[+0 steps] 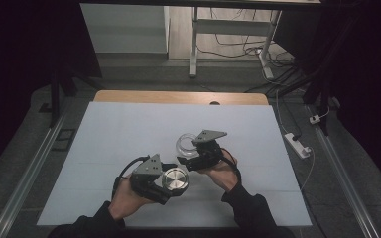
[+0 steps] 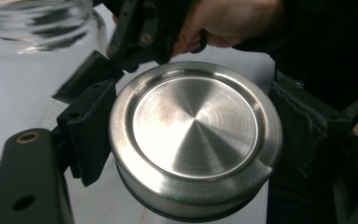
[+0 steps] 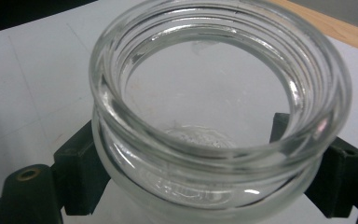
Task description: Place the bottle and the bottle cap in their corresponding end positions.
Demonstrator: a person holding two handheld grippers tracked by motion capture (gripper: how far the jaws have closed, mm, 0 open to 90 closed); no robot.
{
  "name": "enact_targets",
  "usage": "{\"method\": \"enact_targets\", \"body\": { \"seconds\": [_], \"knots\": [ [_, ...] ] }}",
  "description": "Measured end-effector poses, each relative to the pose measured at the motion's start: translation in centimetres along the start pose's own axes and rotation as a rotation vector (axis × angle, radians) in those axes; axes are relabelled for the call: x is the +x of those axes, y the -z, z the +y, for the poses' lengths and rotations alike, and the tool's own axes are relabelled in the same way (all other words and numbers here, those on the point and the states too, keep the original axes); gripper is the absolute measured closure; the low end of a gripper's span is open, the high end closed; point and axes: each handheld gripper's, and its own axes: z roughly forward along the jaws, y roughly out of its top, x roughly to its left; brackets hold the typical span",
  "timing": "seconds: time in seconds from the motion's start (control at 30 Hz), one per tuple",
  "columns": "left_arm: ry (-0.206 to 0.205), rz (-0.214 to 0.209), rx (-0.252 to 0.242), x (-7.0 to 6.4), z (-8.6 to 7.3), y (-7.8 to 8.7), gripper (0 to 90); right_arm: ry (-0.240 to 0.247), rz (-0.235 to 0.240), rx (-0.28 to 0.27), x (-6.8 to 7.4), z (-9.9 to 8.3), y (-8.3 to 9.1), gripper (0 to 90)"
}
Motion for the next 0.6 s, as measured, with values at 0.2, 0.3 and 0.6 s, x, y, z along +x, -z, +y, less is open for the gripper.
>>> {"method": "enact_targets", "body": {
  "seconds": [0.2, 0.3, 0.6],
  "knots": [
    [0.008, 0.002, 0.016, 0.1, -0.6, -1.0, 20.1, -0.010, -0.009, 0.001, -0.6, 0.4, -0.6, 15.5],
    [0.009, 0.002, 0.024, 0.1, -0.9, -1.5, 20.1, -0.015, -0.015, 0.002, -1.0, 0.6, -1.0, 15.5],
    [0.009, 0.011, 0.056, 0.4, -2.0, -3.2, 20.1, -0.030, -0.040, 0.017, -2.2, 0.6, -2.2, 15.5]
  ]
}}
